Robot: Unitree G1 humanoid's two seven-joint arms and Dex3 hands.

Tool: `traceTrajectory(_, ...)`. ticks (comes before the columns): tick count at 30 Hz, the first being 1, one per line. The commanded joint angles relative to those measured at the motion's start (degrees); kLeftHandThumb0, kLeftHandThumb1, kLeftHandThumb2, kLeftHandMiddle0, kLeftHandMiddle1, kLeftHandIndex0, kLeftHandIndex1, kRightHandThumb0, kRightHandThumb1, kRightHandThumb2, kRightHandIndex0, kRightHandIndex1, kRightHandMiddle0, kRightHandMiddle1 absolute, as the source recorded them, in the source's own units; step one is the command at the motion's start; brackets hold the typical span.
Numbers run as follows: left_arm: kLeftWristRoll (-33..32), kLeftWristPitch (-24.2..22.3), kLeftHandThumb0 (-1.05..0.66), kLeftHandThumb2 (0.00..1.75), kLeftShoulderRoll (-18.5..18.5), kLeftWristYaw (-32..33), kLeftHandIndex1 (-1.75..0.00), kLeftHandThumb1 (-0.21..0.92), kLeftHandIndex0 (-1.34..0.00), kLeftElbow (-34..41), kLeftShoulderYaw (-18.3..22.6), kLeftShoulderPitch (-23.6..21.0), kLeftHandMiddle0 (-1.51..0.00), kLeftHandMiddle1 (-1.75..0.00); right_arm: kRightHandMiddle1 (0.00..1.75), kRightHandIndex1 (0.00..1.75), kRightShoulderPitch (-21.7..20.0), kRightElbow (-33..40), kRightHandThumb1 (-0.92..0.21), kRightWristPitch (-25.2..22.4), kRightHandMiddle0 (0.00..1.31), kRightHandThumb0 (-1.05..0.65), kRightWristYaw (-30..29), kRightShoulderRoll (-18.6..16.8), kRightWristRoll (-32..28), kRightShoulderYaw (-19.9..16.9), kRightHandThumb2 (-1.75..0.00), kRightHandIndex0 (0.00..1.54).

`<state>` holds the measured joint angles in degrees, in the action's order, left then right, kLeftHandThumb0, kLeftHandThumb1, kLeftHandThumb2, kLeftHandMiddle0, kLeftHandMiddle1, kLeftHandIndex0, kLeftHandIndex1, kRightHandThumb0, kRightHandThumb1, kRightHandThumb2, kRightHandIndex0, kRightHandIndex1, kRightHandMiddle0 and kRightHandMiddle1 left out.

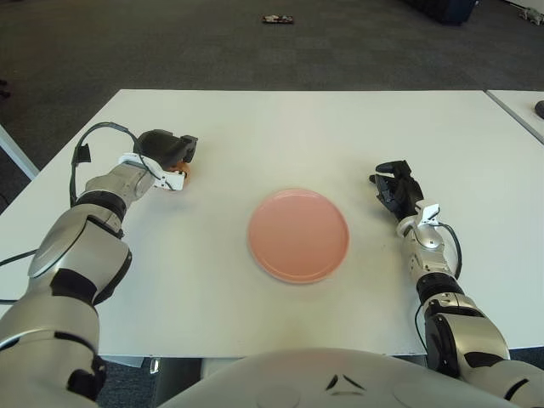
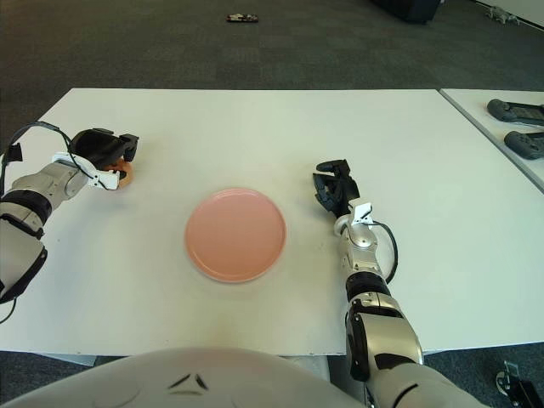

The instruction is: Put the apple into the plate.

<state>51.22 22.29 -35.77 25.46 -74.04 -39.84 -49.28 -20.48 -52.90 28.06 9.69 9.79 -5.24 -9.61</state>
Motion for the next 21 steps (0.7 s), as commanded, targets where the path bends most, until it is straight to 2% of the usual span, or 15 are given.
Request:
traceTrajectory(1, 2.4, -1.3, -0.01, 1.48, 0.1, 0.2, -1.61, 0.11, -0.70, -0.4, -2.1, 1.5, -0.71, -1.66, 1.69, 1.23, 2.7, -2.5, -0.92, -3.5, 0.25, -0.35, 0.2, -0.3, 0.0, 0.0, -0.47, 0.34)
traceTrajectory(7, 3.0, -2.3, -0.01, 1.48, 0.3, 1.7, -1.63, 0.11, -0.69, -0.3, -2.8, 1.6, -0.69, -1.66, 1.69, 1.23, 2.6, -2.6, -0.92, -3.5, 0.25, -0.35, 0.3, -0.2, -0.1, 0.0, -0.47, 0.34)
traceTrajectory(12, 1.7, -2.8, -0.01, 1.48, 0.9, 1.6, -1.64, 0.12, -0.69, -0.3, -1.9, 2.0, -0.69, -1.66, 1.69, 1.23, 2.6, -2.6, -0.92, -3.5, 0.25, -0.35, 0.4, -0.1, -0.1, -0.1, -0.47, 0.34)
traceTrajectory(21, -2.6, -1.5, -0.01, 1.47, 2.2, -4.4, -1.69, 0.16, -0.63, -0.4, 1.2, 2.2, -0.63, -1.72, 1.69, 1.23, 2.6, -2.6, -0.92, -3.6, 0.25, -0.35, 0.5, 0.0, -0.2, -0.2, -0.47, 0.34)
